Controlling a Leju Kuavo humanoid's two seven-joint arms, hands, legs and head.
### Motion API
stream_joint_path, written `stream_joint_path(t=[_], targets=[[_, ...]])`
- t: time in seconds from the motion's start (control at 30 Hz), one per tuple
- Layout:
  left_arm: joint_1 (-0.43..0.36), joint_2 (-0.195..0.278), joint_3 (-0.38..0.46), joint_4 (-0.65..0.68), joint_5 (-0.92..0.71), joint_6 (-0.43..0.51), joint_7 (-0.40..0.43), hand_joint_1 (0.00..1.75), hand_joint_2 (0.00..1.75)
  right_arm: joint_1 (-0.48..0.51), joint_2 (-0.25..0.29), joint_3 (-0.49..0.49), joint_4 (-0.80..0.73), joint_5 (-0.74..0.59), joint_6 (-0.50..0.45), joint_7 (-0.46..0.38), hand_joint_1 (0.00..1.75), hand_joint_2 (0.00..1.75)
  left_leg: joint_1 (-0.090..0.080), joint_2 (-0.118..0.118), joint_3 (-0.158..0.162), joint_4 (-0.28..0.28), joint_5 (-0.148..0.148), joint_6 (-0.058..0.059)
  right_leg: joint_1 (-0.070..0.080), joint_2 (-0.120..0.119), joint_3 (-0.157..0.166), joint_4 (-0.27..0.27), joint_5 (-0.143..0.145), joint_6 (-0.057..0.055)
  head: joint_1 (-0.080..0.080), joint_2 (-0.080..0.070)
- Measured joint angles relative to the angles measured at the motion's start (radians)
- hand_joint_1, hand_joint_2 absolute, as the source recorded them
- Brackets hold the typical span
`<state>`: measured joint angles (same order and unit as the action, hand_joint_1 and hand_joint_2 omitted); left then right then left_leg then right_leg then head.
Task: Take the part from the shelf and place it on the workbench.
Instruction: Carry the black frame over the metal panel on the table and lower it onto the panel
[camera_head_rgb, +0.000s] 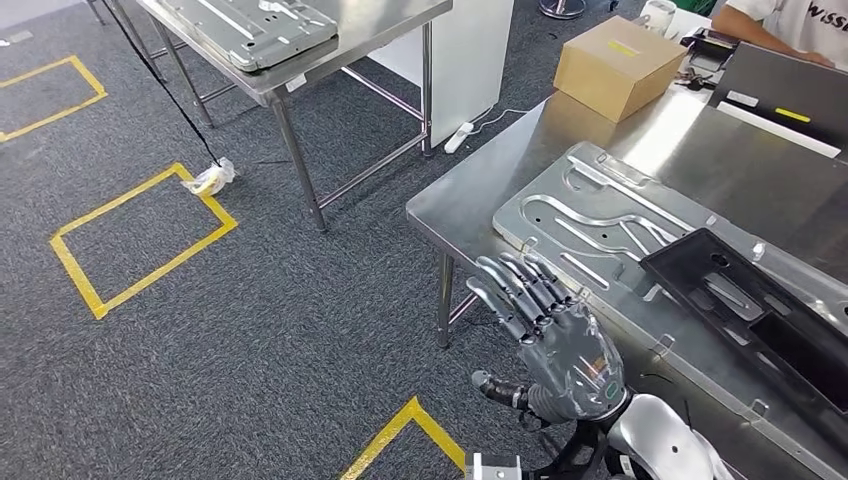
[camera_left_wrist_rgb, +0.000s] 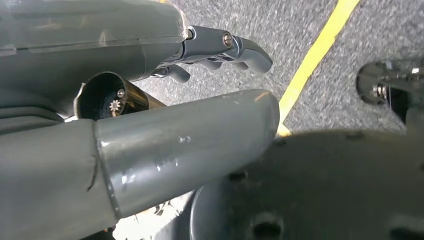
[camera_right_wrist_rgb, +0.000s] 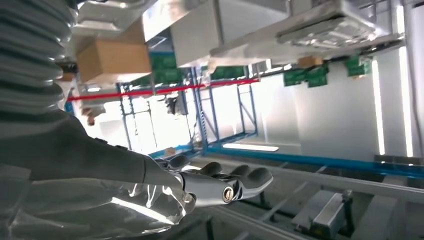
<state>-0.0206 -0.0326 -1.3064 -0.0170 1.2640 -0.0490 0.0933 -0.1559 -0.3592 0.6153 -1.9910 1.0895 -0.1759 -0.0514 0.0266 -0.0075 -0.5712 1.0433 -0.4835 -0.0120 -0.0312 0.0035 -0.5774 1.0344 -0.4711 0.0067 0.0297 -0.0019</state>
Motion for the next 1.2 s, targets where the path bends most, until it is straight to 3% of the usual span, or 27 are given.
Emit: stream_joint_path(t=[0.1, 0.13, 0.17, 0.2, 0.23, 0.3, 0.37, 0.43, 0.5, 0.53, 0.6, 0.63, 0.67, 0.7, 0.73, 0.77, 0.83, 0.9, 0.93, 0.97, 1.03, 1.1, 1.13, 1.17, 1.2], targets=[[-0.001, 0.000, -0.001, -0.003, 0.001, 0.004, 0.004, 0.00, 0.00, 0.046, 0.002, 0.018, 0.025, -0.063, 0.018, 0.019, 0.00, 1.75, 0.001, 0.002, -0.075, 0.164, -0.093, -0.002, 0.005, -0.022, -0.001, -0.002, -0.001, -0.015, -0.001, 0.000], [0.000, 0.000, -0.001, -0.004, 0.002, 0.005, 0.004, 0.00, 0.00, 0.077, 0.004, 0.018, 0.046, -0.086, 0.023, 0.028, 0.00, 1.75, 0.000, 0.002, -0.101, 0.220, -0.116, -0.001, 0.009, -0.030, -0.001, -0.002, -0.002, -0.017, -0.001, 0.000], [0.001, 0.000, -0.001, -0.004, 0.003, 0.005, 0.004, 0.00, 0.00, 0.112, 0.008, 0.017, 0.074, -0.109, 0.027, 0.039, 0.00, 1.75, 0.000, 0.003, -0.113, 0.247, -0.120, 0.001, 0.013, -0.039, -0.001, -0.002, -0.003, -0.019, -0.001, 0.000], [0.004, 0.000, -0.001, -0.004, 0.004, 0.004, 0.005, 0.00, 0.00, 0.147, 0.011, 0.014, 0.106, -0.134, 0.027, 0.051, 0.00, 1.75, -0.001, 0.004, -0.106, 0.237, -0.106, 0.004, 0.016, -0.047, -0.001, -0.002, -0.003, -0.020, -0.001, 0.000], [0.006, 0.000, -0.001, -0.004, 0.005, 0.003, 0.006, 0.00, 0.00, 0.180, 0.014, 0.009, 0.141, -0.159, 0.022, 0.064, 0.00, 1.75, -0.003, 0.008, -0.081, 0.191, -0.077, 0.010, 0.018, -0.055, 0.001, -0.002, -0.004, -0.020, -0.001, 0.000], [0.010, 0.000, -0.001, -0.004, 0.008, 0.001, 0.009, 0.00, 0.00, 0.238, 0.018, -0.006, 0.216, -0.222, -0.003, 0.090, 0.00, 1.75, -0.013, 0.034, -0.012, 0.058, -0.023, 0.024, 0.022, -0.068, 0.004, -0.001, -0.007, -0.016, -0.001, 0.000], [0.011, 0.000, -0.001, -0.004, 0.010, -0.001, 0.011, 0.00, 0.00, 0.294, 0.020, -0.026, 0.298, -0.304, -0.039, 0.108, 0.00, 1.75, -0.023, 0.051, 0.020, -0.013, -0.008, 0.034, 0.024, -0.082, 0.007, -0.001, -0.009, -0.005, -0.001, 0.000], [0.013, -0.001, -0.001, -0.004, 0.012, -0.002, 0.011, 0.00, 0.00, 0.338, 0.022, -0.042, 0.374, -0.377, -0.069, 0.109, 0.00, 1.75, -0.026, 0.038, 0.019, -0.022, -0.007, 0.042, 0.024, -0.093, 0.012, -0.005, -0.009, 0.007, 0.000, 0.000], [0.015, -0.003, -0.001, -0.004, 0.013, -0.004, 0.012, 0.00, 0.00, 0.367, 0.023, -0.053, 0.429, -0.413, -0.084, 0.107, 0.00, 1.75, -0.021, 0.025, 0.025, -0.033, 0.002, 0.053, 0.021, -0.071, 0.012, 0.008, -0.025, 0.019, 0.001, 0.000], [0.014, -0.003, -0.001, -0.004, 0.013, -0.004, 0.012, 0.00, 0.00, 0.378, 0.023, -0.058, 0.452, -0.426, -0.086, 0.112, 0.00, 1.75, -0.019, 0.020, 0.027, -0.038, 0.007, 0.059, 0.019, -0.049, -0.002, 0.041, -0.050, 0.024, 0.001, 0.000], [0.013, -0.004, -0.001, -0.004, 0.014, -0.004, 0.010, 0.00, 0.00, 0.396, 0.027, -0.068, 0.501, -0.471, -0.088, 0.132, 0.00, 1.75, -0.021, 0.007, 0.026, -0.040, 0.011, 0.065, 0.017, -0.014, -0.055, 0.158, -0.117, 0.027, 0.001, 0.000], [0.013, -0.004, -0.001, -0.004, 0.014, -0.004, 0.008, 0.00, 0.00, 0.404, 0.032, -0.074, 0.533, -0.509, -0.090, 0.137, 0.00, 1.75, -0.022, -0.002, 0.025, -0.039, 0.012, 0.067, 0.017, -0.009, -0.083, 0.217, -0.140, 0.028, 0.001, 0.000], [0.013, -0.005, -0.001, -0.004, 0.016, -0.003, 0.004, 0.00, 0.00, 0.410, 0.039, -0.081, 0.580, -0.559, -0.095, 0.129, 0.00, 1.75, -0.023, -0.013, 0.024, -0.039, 0.012, 0.067, 0.018, -0.007, -0.098, 0.251, -0.145, 0.028, 0.001, 0.000], [0.013, -0.006, 0.000, -0.004, 0.019, -0.002, -0.001, 0.00, 0.00, 0.413, 0.050, -0.089, 0.640, -0.615, -0.101, 0.106, 0.00, 1.75, -0.024, -0.025, 0.025, -0.038, 0.012, 0.067, 0.018, -0.006, -0.096, 0.247, -0.130, 0.028, 0.001, 0.000], [0.013, -0.007, 0.000, -0.004, 0.021, 0.001, -0.006, 0.00, 0.00, 0.412, 0.064, -0.100, 0.720, -0.679, -0.104, 0.069, 0.00, 1.75, -0.024, -0.038, 0.026, -0.037, 0.012, 0.067, 0.017, -0.002, -0.075, 0.204, -0.098, 0.026, 0.001, 0.000], [0.013, -0.009, 0.000, -0.004, 0.025, 0.005, -0.010, 0.00, 0.00, 0.405, 0.082, -0.113, 0.818, -0.745, -0.101, 0.022, 0.00, 1.75, -0.024, -0.052, 0.028, -0.036, 0.011, 0.066, 0.017, 0.009, -0.042, 0.135, -0.060, 0.022, 0.001, 0.000], [0.012, -0.015, 0.000, -0.004, 0.031, 0.012, -0.012, 0.00, 0.00, 0.376, 0.121, -0.152, 1.048, -0.873, -0.058, -0.064, 0.00, 1.75, -0.025, -0.075, 0.025, -0.031, 0.009, 0.060, 0.017, 0.048, 0.012, 0.018, -0.018, 0.016, 0.001, 0.000], [0.011, -0.020, 0.001, -0.005, 0.034, 0.013, 0.003, 0.00, 0.00, 0.336, 0.161, -0.207, 1.271, -0.971, 0.019, -0.086, 0.00, 1.75, -0.023, -0.092, 0.018, -0.030, 0.008, 0.050, 0.020, 0.062, 0.027, -0.015, -0.018, 0.011, 0.000, 0.000], [0.011, -0.021, 0.001, -0.005, 0.033, 0.012, 0.014, 0.00, 0.00, 0.316, 0.180, -0.234, 1.364, -1.004, 0.056, -0.072, 0.00, 1.75, -0.022, -0.102, 0.016, -0.031, 0.009, 0.044, 0.021, 0.050, 0.029, -0.018, -0.017, 0.007, 0.001, 0.000], [0.012, -0.022, 0.001, -0.005, 0.030, 0.010, 0.026, 0.00, 0.00, 0.298, 0.198, -0.258, 1.446, -1.028, 0.086, -0.051, 0.00, 1.75, -0.021, -0.100, 0.016, -0.029, 0.007, 0.039, 0.020, 0.039, 0.033, -0.023, -0.015, 0.001, 0.000, 0.000], [0.010, -0.023, 0.001, -0.005, 0.023, 0.007, 0.042, 0.00, 0.00, 0.267, 0.229, -0.295, 1.583, -1.055, 0.119, -0.013, 0.00, 1.75, -0.022, -0.063, -0.001, 0.014, -0.023, 0.029, 0.015, 0.016, 0.042, -0.037, -0.011, -0.014, -0.002, 0.000], [0.006, -0.021, 0.001, -0.005, 0.014, -0.005, 0.047, 0.00, 0.00, 0.244, 0.258, -0.325, 1.692, -1.083, 0.126, 0.009, 0.00, 1.75, -0.021, -0.017, -0.059, 0.133, -0.089, 0.019, 0.015, -0.011, 0.047, -0.041, -0.012, -0.023, -0.005, 0.000], [0.005, -0.018, 0.001, -0.005, 0.009, -0.016, 0.047, 0.00, 0.00, 0.233, 0.275, -0.339, 1.735, -1.097, 0.125, 0.014, 0.00, 1.75, -0.018, -0.008, -0.092, 0.198, -0.118, 0.013, 0.016, -0.025, 0.047, -0.041, -0.014, -0.024, -0.005, 0.000], [0.006, -0.013, 0.001, -0.005, 0.005, -0.030, 0.044, 0.00, 0.00, 0.223, 0.292, -0.353, 1.773, -1.107, 0.121, 0.014, 0.00, 1.75, -0.016, -0.004, -0.115, 0.242, -0.130, 0.009, 0.017, -0.038, 0.048, -0.041, -0.016, -0.024, -0.005, 0.000], [0.008, -0.005, 0.001, -0.005, 0.001, -0.047, 0.040, 0.00, 0.00, 0.213, 0.311, -0.362, 1.804, -1.110, 0.115, 0.008, 0.00, 1.75, -0.014, -0.001, -0.119, 0.249, -0.122, 0.005, 0.017, -0.050, 0.050, -0.040, -0.018, -0.024, -0.005, 0.000]])
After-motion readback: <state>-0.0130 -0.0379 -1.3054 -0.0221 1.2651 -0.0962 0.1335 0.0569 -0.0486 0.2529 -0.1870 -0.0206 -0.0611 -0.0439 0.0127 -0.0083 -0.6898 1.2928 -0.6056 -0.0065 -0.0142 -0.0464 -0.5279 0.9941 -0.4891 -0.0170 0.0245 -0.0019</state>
